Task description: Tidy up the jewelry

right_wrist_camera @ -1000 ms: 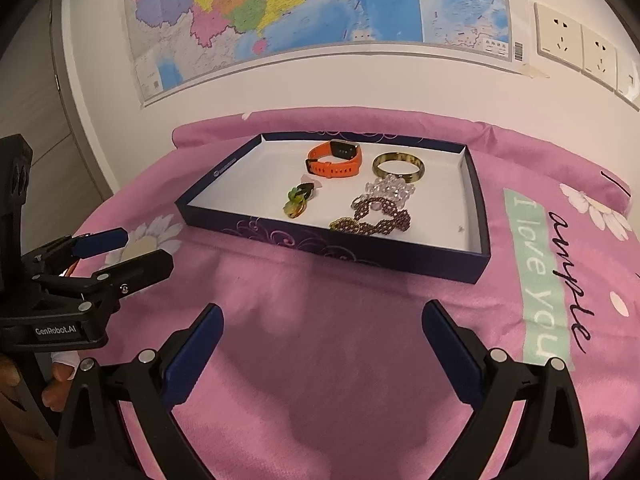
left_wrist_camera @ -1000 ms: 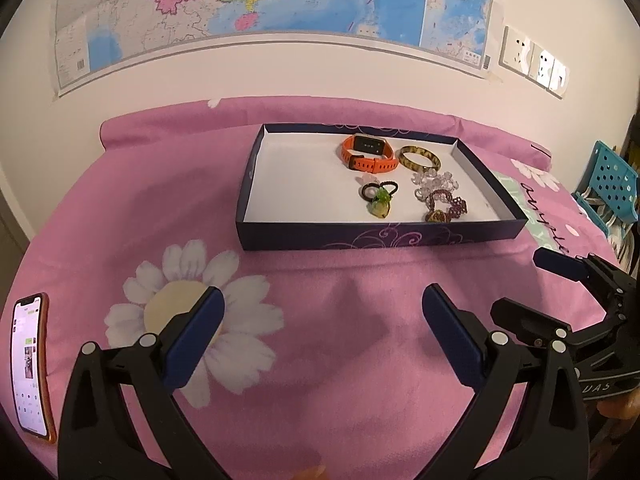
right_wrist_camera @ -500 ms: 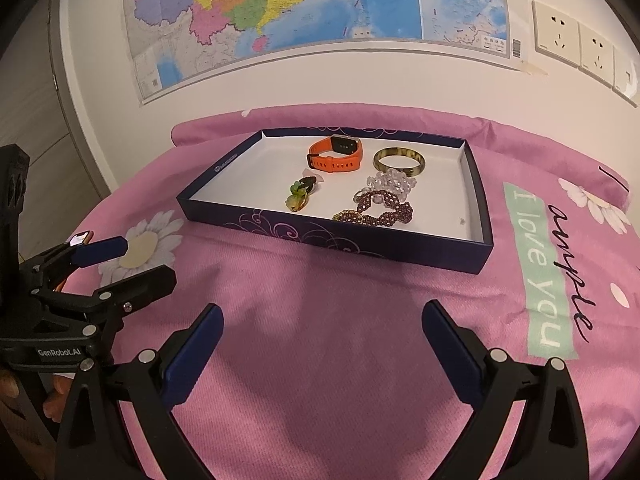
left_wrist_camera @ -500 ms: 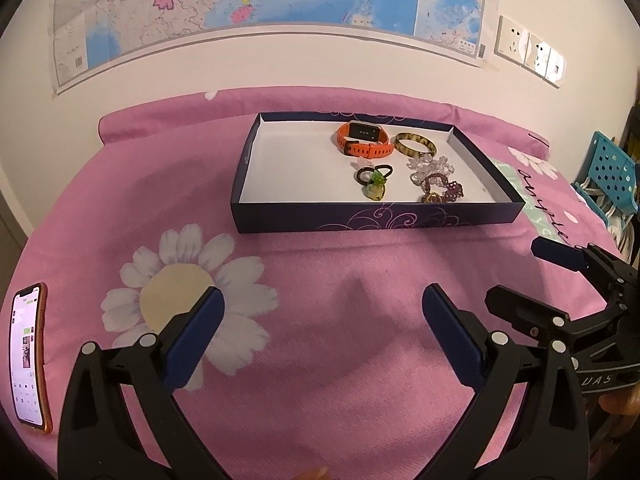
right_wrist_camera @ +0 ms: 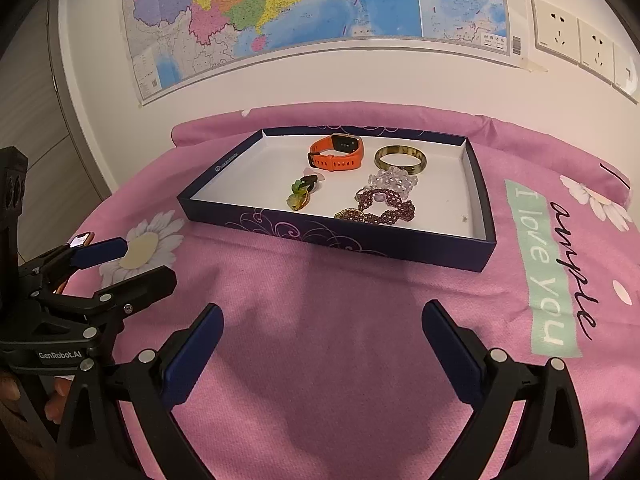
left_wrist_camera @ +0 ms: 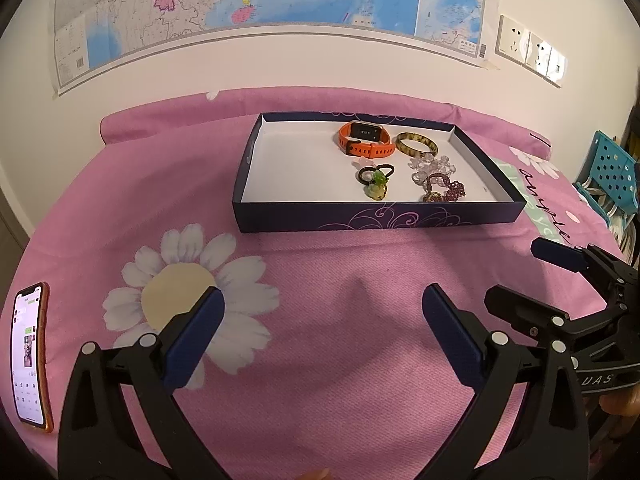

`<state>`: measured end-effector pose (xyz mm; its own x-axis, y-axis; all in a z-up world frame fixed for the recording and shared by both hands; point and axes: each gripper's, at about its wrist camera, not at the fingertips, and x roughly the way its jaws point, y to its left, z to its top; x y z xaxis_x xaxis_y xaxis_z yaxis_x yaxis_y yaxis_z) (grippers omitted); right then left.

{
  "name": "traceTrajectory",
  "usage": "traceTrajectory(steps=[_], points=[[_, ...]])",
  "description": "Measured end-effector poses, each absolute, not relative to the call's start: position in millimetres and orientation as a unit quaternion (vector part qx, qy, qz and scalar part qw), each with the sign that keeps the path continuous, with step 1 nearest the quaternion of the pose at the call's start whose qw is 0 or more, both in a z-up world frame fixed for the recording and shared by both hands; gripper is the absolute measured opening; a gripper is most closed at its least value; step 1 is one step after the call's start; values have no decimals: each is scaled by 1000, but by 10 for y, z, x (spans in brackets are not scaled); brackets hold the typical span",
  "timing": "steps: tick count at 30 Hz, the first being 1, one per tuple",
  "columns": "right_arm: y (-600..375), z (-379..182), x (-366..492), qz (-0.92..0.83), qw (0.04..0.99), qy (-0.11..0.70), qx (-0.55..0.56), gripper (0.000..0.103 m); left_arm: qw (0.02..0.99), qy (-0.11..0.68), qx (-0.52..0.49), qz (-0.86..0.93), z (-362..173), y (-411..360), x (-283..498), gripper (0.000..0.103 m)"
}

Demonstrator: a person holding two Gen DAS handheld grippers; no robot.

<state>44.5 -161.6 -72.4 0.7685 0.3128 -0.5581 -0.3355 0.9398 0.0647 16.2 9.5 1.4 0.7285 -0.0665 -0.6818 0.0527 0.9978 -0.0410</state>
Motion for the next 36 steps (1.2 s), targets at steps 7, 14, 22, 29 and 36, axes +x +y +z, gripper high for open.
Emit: traceTrajectory(steps=[7,14,22,29,36], points=[[-1613,-731,446,172,940,294,-17,96,928,370,-12,-35,8,96,161,98],[-1608,-736,447,173,939,295,-16,96,928,372,-13,-37,-6,96,159,98],[-1611,-743,457,171,939,297,-13,96,927,373,-13,-36,-13,102,162,97],[-1608,-743,462,170,939,298,-13,96,928,372,-13,-35,-18,111,170,97],[-1612,-738,462,168,940,297,-13,96,927,372,-13,-34,-19,113,181,97]])
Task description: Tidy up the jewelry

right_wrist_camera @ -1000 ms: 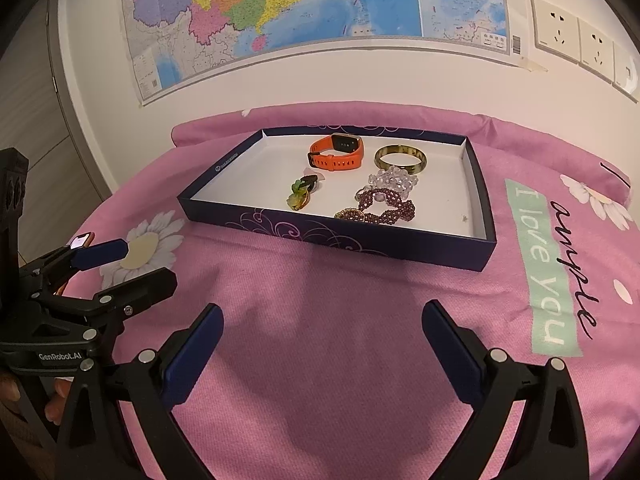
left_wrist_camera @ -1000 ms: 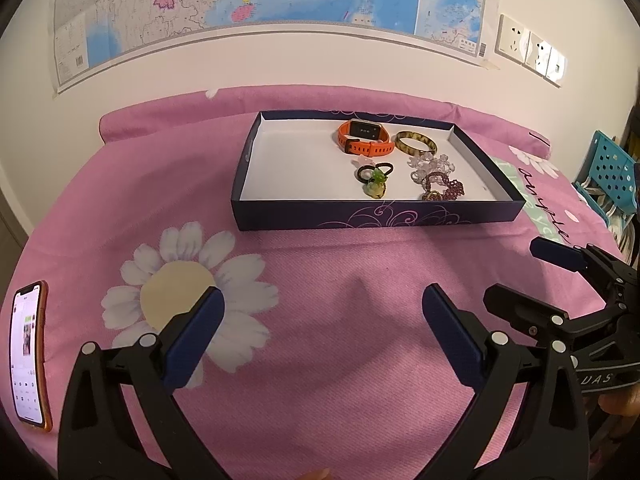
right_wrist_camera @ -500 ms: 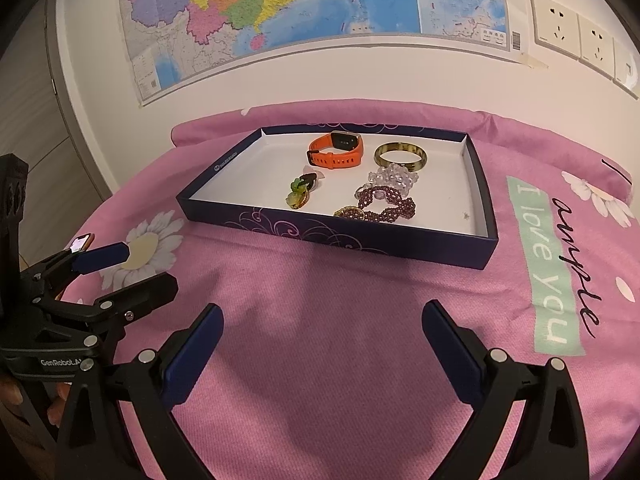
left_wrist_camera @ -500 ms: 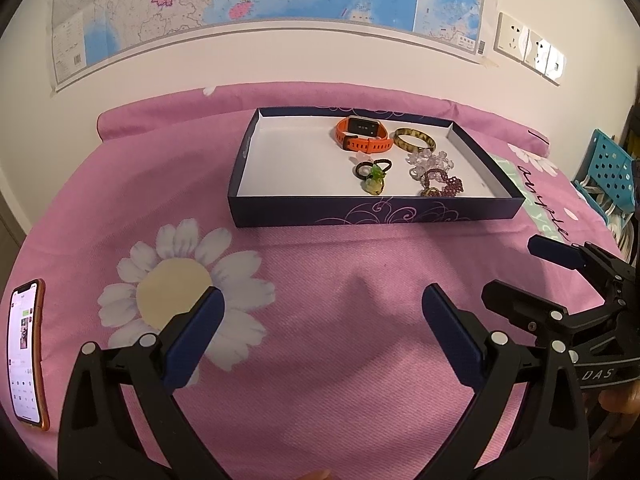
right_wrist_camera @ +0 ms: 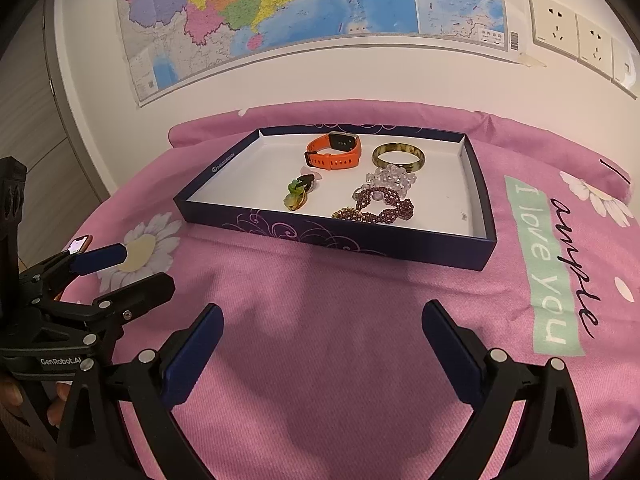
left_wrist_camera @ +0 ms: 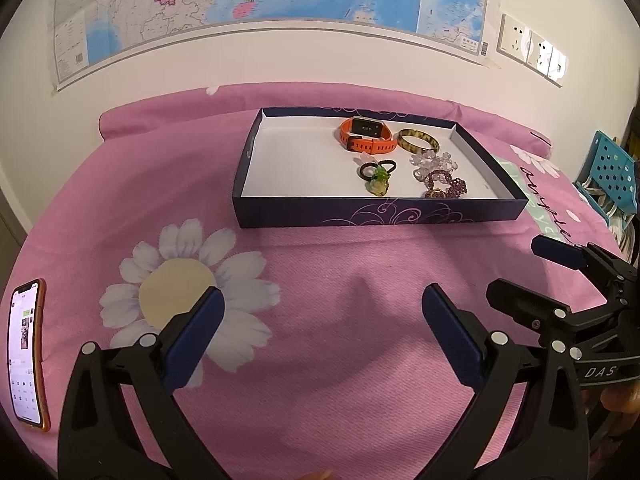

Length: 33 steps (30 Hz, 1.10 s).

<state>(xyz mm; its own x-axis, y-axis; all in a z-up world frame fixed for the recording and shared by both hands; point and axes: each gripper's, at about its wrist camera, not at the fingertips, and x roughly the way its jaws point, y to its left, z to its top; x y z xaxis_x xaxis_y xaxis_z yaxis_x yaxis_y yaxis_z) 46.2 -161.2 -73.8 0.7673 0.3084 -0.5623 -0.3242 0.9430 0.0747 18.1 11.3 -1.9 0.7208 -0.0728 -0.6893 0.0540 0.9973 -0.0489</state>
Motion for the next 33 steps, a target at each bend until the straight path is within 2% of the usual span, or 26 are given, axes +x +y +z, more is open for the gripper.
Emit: traceTrajectory(steps=[33], points=[[-1641,-737,508,169,939,300,-9,96,926,377,-8,-32,-35,127,215,97]])
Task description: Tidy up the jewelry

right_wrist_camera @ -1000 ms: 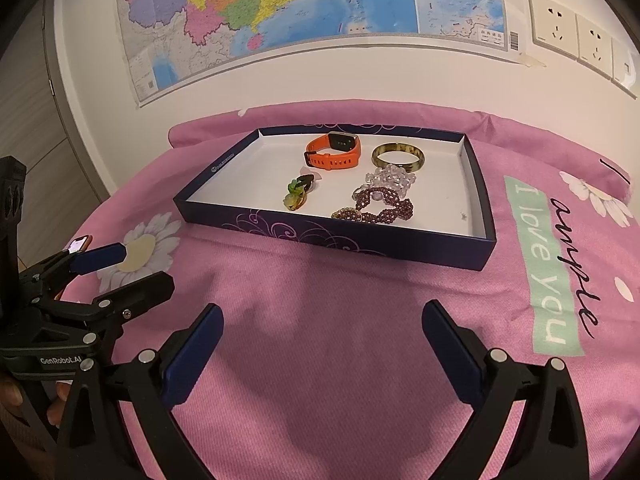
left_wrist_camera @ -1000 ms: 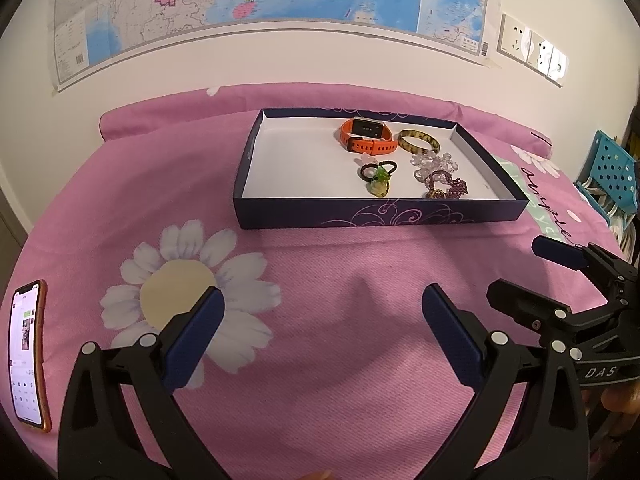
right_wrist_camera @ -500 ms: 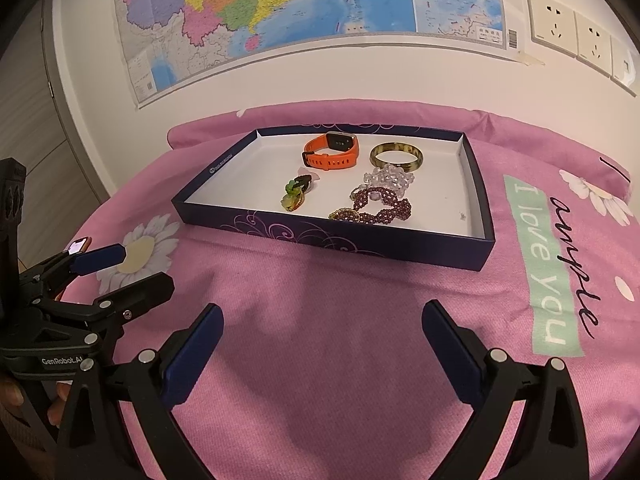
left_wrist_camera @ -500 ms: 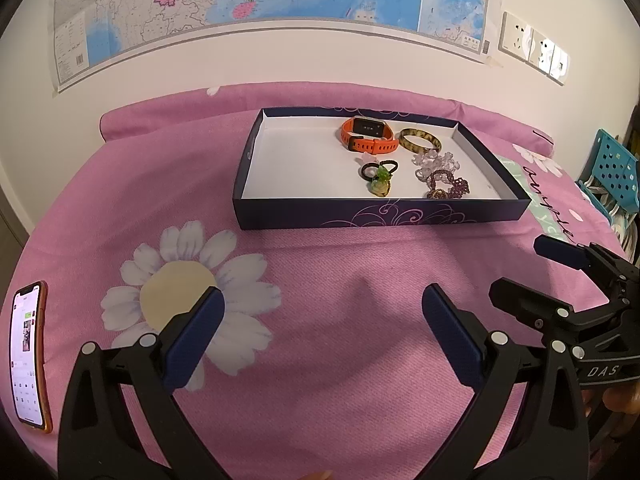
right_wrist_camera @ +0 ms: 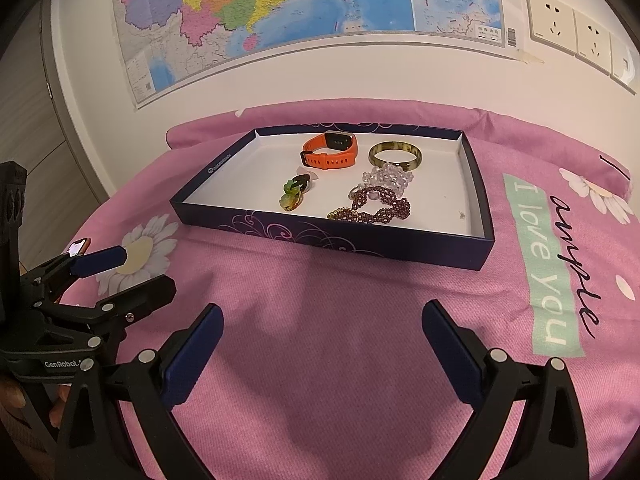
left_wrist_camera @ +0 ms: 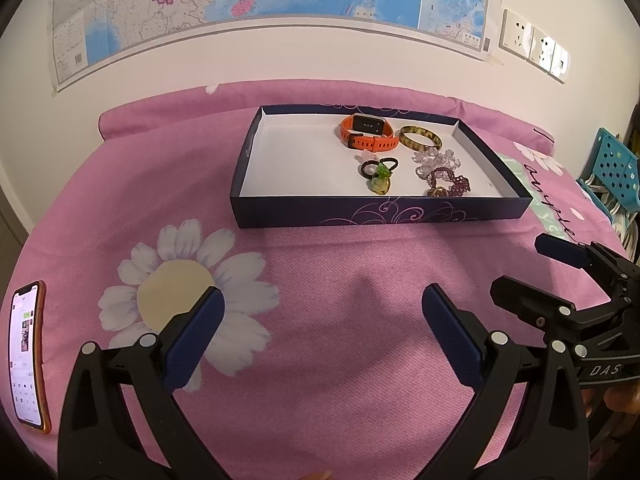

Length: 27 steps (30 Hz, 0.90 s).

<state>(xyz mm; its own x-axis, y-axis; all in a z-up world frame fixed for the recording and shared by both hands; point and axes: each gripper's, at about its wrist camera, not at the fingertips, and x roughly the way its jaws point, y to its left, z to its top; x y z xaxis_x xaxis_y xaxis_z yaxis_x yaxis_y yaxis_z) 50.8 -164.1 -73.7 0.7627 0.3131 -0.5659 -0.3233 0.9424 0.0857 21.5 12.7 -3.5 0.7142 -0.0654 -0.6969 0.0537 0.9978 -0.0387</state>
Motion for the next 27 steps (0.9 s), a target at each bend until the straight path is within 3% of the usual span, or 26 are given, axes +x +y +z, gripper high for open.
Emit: traceTrajectory(steps=[27], points=[[-1660,-747,532,170,939,301,-5,96,925,378,-6,-29,-58,101,230,97]])
